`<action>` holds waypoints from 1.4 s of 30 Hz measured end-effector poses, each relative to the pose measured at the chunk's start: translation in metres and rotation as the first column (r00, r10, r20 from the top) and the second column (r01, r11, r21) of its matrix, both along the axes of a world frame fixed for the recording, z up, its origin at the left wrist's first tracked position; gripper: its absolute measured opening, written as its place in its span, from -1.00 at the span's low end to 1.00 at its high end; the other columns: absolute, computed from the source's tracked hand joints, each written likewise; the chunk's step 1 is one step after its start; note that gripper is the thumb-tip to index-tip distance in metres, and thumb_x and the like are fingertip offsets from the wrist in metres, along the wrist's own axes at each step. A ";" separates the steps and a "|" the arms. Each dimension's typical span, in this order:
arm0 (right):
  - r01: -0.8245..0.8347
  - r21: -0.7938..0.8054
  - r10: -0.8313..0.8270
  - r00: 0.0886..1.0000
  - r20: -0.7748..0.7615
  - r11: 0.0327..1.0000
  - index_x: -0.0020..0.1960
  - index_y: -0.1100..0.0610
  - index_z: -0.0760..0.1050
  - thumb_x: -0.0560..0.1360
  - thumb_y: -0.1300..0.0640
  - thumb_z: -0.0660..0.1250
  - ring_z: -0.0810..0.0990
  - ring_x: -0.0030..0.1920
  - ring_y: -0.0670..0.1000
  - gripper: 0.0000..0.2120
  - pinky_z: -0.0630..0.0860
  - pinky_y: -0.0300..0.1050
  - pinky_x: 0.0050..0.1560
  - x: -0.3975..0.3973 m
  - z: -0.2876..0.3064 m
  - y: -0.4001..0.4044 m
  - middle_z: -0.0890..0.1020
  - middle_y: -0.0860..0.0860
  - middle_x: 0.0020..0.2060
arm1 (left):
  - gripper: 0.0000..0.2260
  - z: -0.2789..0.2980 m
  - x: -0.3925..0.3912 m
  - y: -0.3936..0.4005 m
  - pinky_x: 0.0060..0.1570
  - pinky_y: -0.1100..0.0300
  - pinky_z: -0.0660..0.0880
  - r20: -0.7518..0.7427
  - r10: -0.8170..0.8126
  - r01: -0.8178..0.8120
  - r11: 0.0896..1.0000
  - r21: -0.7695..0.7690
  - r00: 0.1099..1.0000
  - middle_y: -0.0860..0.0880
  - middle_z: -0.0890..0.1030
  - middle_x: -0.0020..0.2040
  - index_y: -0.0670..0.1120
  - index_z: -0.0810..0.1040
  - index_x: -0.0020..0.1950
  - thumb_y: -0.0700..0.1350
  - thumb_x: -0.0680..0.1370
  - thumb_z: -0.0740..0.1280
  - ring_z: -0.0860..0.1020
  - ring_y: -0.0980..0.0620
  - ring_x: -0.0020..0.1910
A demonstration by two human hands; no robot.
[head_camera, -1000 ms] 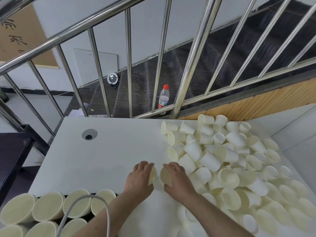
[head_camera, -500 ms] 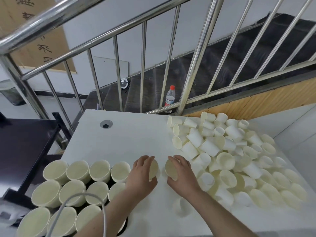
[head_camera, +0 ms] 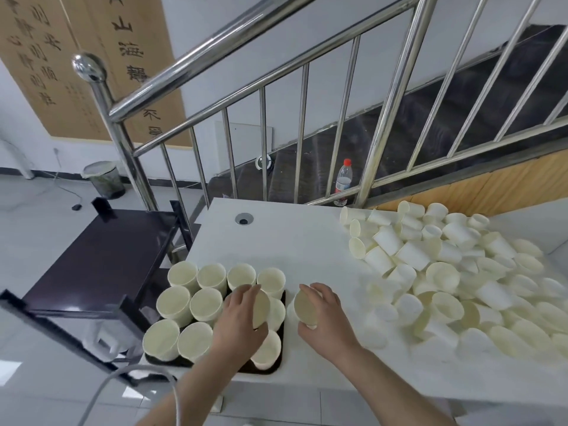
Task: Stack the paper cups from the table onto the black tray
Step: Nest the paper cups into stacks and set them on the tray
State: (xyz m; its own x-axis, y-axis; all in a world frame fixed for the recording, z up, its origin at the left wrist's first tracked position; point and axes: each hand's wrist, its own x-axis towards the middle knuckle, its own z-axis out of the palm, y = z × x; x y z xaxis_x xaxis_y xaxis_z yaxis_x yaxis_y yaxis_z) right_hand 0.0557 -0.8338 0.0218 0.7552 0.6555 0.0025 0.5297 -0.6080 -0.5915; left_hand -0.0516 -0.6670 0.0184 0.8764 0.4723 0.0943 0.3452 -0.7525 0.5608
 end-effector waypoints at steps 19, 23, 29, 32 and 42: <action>-0.041 -0.198 0.022 0.995 -0.098 0.979 0.53 -0.02 0.15 0.46 -0.02 0.39 0.21 0.43 -0.03 -0.28 0.44 -0.12 0.25 -0.002 -0.027 0.080 0.20 -0.07 0.42 | -0.34 -0.027 0.018 0.079 0.13 0.18 0.45 -0.294 -0.132 0.149 0.988 0.035 0.947 0.06 0.21 0.41 0.09 0.16 0.49 0.10 0.46 0.37 0.23 0.05 0.42; -0.036 -0.240 0.017 0.996 -0.083 0.970 0.51 -0.01 0.17 0.46 -0.03 0.38 0.23 0.41 -0.02 -0.30 0.46 -0.11 0.21 0.002 -0.030 0.080 0.21 -0.06 0.41 | -0.37 -0.033 0.021 0.081 0.10 0.18 0.47 -0.322 -0.138 0.162 0.986 0.049 0.937 0.07 0.21 0.41 0.10 0.19 0.46 0.11 0.46 0.37 0.24 0.06 0.41; -0.037 -0.266 0.023 0.998 -0.056 0.963 0.48 -0.03 0.20 0.46 -0.04 0.39 0.31 0.36 -0.04 -0.34 0.49 -0.13 0.12 0.001 -0.034 0.083 0.19 -0.07 0.40 | -0.42 -0.036 0.023 0.080 -0.03 0.19 0.48 -0.339 -0.126 0.156 0.986 0.062 0.932 0.06 0.25 0.37 0.09 0.24 0.43 0.09 0.46 0.37 0.36 0.06 0.32; -0.048 -0.276 0.036 0.998 -0.046 0.960 0.47 -0.03 0.21 0.46 -0.06 0.39 0.34 0.35 -0.02 -0.35 0.49 -0.13 0.11 0.000 -0.035 0.085 0.17 -0.06 0.40 | -0.43 -0.037 0.023 0.080 -0.05 0.17 0.49 -0.338 -0.119 0.146 0.988 0.055 0.934 0.04 0.26 0.35 0.07 0.26 0.41 0.07 0.46 0.38 0.40 0.05 0.28; -0.090 -0.299 0.077 0.996 -0.055 0.950 0.48 0.02 0.18 0.52 -0.02 0.33 0.46 0.27 0.02 -0.40 0.47 -0.10 0.12 -0.001 -0.038 0.085 0.13 -0.09 0.49 | -0.45 -0.035 0.023 0.079 -0.05 0.20 0.47 -0.352 -0.103 0.132 0.989 0.061 0.930 0.06 0.27 0.32 0.08 0.27 0.40 0.07 0.46 0.38 0.41 0.07 0.26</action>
